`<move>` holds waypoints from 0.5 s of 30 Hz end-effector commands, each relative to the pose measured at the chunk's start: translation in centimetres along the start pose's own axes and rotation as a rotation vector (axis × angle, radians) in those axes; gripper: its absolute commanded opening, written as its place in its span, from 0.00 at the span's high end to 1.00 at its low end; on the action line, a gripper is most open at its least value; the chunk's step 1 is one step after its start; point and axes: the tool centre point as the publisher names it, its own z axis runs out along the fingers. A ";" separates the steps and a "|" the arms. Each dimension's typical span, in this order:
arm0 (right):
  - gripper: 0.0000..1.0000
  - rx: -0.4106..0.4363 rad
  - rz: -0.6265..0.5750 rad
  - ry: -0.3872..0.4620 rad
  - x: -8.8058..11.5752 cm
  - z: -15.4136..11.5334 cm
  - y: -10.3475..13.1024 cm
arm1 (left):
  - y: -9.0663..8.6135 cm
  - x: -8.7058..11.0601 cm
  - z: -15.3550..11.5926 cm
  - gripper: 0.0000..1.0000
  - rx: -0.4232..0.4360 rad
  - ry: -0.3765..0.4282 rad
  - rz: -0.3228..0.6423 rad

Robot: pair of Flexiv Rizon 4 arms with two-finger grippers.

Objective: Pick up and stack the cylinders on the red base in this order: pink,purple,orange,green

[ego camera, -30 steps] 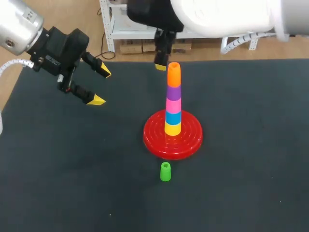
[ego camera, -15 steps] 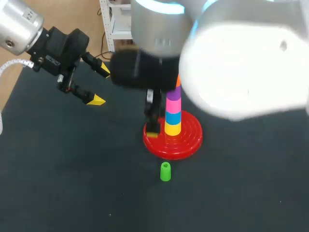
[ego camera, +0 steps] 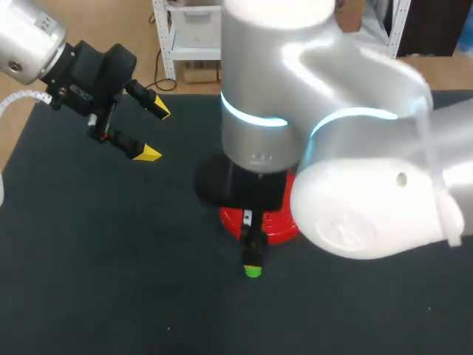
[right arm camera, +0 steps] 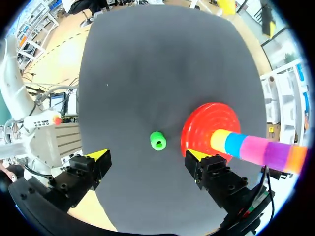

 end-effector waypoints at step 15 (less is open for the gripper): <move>0.00 -0.048 0.042 0.057 -0.1 5.3 -0.4 | 0.1 0.0 0.0 0.00 0.002 0.000 0.001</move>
